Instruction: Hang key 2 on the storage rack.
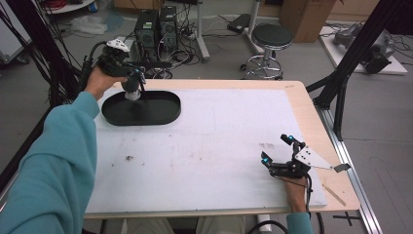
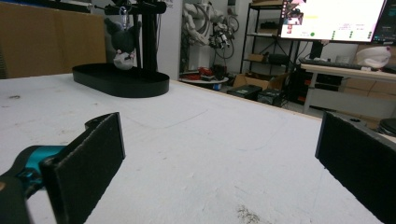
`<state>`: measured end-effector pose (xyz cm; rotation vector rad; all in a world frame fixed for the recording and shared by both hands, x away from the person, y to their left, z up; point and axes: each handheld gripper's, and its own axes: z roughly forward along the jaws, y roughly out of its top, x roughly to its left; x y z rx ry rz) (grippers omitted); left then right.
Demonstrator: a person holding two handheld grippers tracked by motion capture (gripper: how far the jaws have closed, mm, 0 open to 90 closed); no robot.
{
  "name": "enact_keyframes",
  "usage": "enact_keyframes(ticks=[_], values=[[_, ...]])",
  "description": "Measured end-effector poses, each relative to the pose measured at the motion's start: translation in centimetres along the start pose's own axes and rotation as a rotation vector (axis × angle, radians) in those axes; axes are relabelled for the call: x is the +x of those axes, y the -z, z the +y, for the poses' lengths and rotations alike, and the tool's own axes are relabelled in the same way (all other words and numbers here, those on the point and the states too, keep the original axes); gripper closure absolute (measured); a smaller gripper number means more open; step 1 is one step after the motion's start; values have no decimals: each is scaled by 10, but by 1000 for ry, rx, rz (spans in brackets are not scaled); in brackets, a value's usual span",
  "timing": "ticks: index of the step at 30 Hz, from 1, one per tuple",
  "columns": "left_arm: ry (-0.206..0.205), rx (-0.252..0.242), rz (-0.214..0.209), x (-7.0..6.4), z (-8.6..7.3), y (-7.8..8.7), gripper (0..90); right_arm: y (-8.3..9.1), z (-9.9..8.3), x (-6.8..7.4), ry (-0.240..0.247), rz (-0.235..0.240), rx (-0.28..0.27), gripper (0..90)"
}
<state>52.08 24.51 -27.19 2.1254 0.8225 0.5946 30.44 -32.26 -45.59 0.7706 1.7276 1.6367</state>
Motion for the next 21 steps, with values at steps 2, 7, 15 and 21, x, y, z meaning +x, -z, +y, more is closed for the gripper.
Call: enact_keyframes(ticks=[2,7,15,21], values=[[3,-4,7,0,0,-1,881,0,0,0,0,0,0,6],[0,-7,23,-1,1,-2,881,0,0,0,3,-1,-1,6],[10,-20,42,-2,2,-4,880,1,0,1,6,2,-6,6],[10,-30,60,-3,4,-5,875,1,0,1,10,2,-8,6]])
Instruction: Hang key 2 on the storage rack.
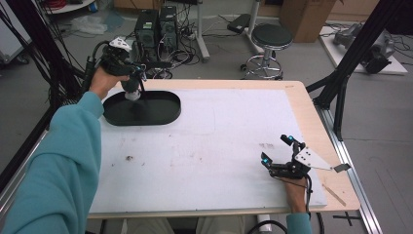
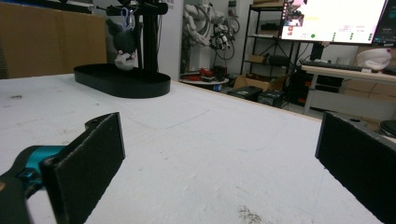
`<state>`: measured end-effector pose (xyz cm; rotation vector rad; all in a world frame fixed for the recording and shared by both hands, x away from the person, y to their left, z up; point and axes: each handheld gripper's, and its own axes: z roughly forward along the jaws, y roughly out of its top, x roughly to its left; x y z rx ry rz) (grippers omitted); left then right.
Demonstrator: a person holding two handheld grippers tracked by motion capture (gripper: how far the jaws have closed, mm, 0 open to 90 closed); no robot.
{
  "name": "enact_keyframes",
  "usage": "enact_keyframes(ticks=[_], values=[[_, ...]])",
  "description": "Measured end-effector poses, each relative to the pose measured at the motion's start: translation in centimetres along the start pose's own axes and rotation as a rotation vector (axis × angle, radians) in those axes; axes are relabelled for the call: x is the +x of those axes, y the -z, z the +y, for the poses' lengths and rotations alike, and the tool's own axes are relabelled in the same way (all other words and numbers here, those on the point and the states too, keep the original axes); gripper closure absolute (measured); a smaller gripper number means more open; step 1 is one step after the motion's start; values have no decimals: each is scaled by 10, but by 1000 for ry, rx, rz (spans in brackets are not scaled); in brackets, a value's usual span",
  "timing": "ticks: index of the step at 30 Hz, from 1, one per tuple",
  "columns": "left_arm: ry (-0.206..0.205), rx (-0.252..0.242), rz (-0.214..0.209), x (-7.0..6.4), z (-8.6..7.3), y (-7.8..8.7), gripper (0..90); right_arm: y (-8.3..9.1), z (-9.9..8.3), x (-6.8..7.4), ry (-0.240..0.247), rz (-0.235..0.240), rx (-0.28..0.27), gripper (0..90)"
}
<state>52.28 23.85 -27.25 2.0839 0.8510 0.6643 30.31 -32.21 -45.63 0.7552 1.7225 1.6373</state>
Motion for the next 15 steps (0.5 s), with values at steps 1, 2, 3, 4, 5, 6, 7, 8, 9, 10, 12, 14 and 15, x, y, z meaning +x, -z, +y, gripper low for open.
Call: enact_keyframes(ticks=[1,2,3,4,5,6,7,8,9,10,12,14,15], values=[[-2,-5,7,0,0,0,872,0,0,0,1,0,0,6],[-2,-12,11,1,0,1,838,0,0,0,1,0,0,6],[11,-17,7,1,0,1,790,0,0,1,-6,2,6,6],[26,-19,17,3,0,2,763,0,0,1,3,-1,7,6],[35,-23,31,3,0,3,723,0,0,1,10,-1,4,6],[49,-38,39,4,0,5,701,0,0,1,14,-2,6,6],[64,-56,36,5,0,5,665,0,0,1,14,0,5,6],[69,-59,35,5,-1,6,603,0,0,1,12,2,5,6],[71,-67,35,5,-1,7,540,0,0,1,10,2,4,6],[69,-80,34,4,-1,8,481,0,0,1,4,1,7,6],[58,-132,25,1,-4,12,346,0,0,0,-2,1,1,6],[25,-194,45,-6,-9,16,241,1,0,-1,-9,3,2,6],[21,-215,47,-9,-11,18,166,1,0,0,-15,2,3,6]])
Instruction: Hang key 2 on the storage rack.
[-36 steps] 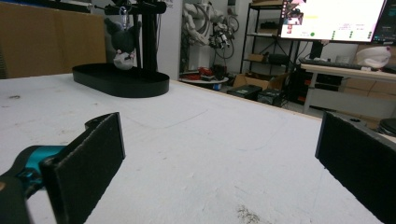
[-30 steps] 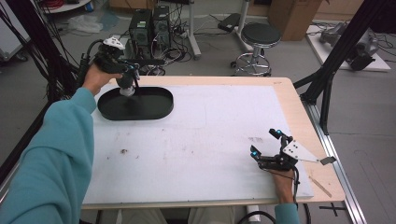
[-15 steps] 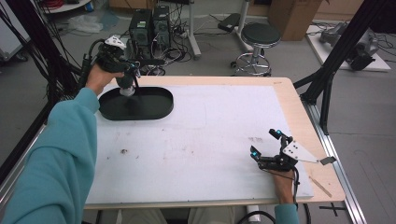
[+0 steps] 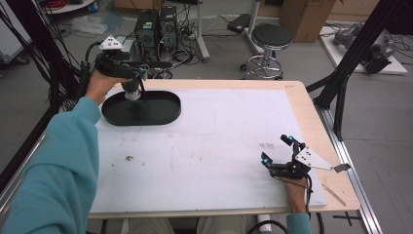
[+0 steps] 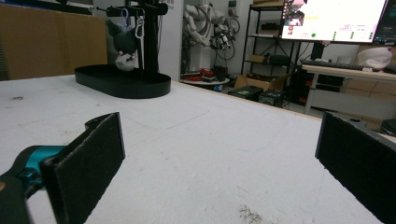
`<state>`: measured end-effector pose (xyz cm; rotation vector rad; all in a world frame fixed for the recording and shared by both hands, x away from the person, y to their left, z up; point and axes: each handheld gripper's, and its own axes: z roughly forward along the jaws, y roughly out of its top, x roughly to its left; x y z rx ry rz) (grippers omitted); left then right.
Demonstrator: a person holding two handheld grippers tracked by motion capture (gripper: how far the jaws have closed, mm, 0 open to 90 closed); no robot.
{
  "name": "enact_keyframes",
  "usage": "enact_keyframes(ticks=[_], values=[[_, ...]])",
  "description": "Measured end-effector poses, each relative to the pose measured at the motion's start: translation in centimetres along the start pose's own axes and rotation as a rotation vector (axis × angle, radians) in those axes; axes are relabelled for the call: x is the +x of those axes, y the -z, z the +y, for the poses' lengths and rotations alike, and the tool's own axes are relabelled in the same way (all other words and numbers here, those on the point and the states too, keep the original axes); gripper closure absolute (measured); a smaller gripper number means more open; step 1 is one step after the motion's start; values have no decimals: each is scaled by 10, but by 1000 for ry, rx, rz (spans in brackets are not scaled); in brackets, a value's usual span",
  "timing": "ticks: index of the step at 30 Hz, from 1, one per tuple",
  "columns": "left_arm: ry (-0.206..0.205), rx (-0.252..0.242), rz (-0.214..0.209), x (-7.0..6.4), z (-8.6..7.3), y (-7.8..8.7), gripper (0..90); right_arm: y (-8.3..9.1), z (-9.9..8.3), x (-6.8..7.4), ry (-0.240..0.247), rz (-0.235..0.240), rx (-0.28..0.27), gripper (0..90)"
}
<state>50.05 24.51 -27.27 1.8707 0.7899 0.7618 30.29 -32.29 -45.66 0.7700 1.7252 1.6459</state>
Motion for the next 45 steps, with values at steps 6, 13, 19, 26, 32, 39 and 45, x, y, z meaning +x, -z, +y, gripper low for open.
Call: enact_keyframes(ticks=[6,13,19,26,32,39,45], values=[[43,-115,-75,-18,-12,14,17,0,0,0,7,3,-1,6],[24,-209,-141,-43,-21,42,17,0,0,0,4,3,4,6],[15,-284,-176,-66,-45,67,17,0,0,0,10,3,1,6],[36,-341,-209,-86,-79,101,17,0,0,0,0,-1,1,6],[40,-357,-219,-105,-118,116,17,0,0,0,1,-2,2,6],[93,-357,-215,-114,-165,118,17,0,0,0,0,-1,1,6],[154,-367,-216,-118,-202,116,17,-1,0,0,1,-1,4,6]])
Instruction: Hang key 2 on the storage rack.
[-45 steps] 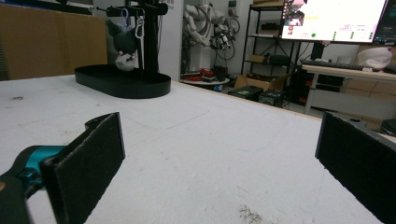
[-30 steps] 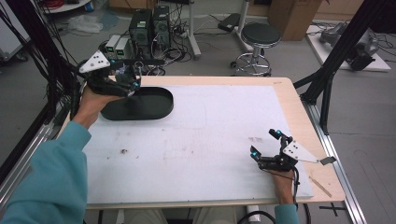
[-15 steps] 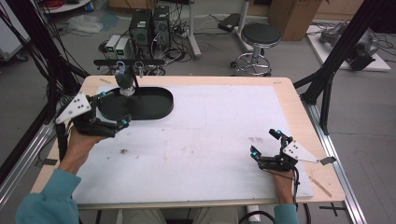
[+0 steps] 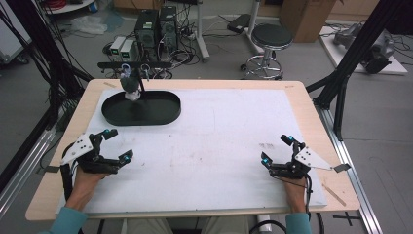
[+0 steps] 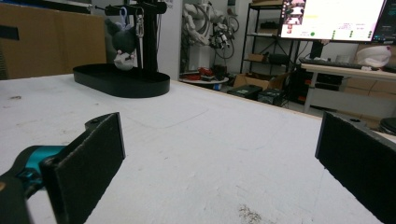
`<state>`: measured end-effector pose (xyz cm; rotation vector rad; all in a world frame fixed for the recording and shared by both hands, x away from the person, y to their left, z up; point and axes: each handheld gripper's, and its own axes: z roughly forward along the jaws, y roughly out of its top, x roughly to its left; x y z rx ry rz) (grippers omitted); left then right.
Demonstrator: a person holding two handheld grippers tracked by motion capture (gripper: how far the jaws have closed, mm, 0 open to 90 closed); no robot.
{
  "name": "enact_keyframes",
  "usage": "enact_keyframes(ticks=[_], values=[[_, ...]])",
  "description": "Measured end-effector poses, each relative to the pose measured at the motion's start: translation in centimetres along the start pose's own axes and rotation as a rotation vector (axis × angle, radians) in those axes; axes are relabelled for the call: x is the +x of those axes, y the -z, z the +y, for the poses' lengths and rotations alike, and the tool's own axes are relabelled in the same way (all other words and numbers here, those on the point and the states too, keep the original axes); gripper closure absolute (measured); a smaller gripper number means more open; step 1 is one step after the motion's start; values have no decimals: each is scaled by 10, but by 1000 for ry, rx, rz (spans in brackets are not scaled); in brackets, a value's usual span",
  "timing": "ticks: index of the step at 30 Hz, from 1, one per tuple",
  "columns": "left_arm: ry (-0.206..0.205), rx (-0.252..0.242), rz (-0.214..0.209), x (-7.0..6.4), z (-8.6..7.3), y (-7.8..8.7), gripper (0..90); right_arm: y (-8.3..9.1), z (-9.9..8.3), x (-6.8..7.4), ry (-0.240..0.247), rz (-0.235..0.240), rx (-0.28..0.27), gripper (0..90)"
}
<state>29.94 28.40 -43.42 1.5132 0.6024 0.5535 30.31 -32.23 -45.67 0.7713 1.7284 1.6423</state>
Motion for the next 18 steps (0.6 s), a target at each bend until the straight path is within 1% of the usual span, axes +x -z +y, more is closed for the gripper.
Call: enact_keyframes(ticks=[1,3,4,5,7,8,9,10,11,13,14,15,16,18], values=[[-10,-5,1,-1,-3,1,17,0,0,0,0,-1,0,7],[-6,-21,-5,-2,-8,2,17,0,0,0,2,-3,1,6],[-14,-24,-1,-3,-11,2,17,0,0,1,-1,-4,6,7],[-15,-24,-1,-3,-12,2,17,0,0,1,6,-5,3,7],[-4,-24,0,-3,-17,3,17,0,0,1,12,-5,3,7],[5,-32,12,-4,-20,2,17,0,0,1,9,-7,4,7],[7,-36,6,-4,-22,2,17,0,0,1,9,-6,7,7],[6,-36,0,-4,-22,2,17,-1,0,1,8,-7,8,7],[-4,-42,7,-4,-22,2,17,-1,0,1,11,-7,12,7],[1,-46,8,-4,-23,2,17,-2,1,2,24,-7,18,7],[-1,-40,13,-4,-23,2,17,-2,1,2,24,-8,21,7],[-5,-39,13,-5,-23,2,17,-2,1,2,37,-9,20,7],[-15,-39,11,-5,-23,2,17,-2,1,3,31,-9,27,7],[-17,-38,18,-5,-23,2,17,-3,1,5,48,-11,33,7]])
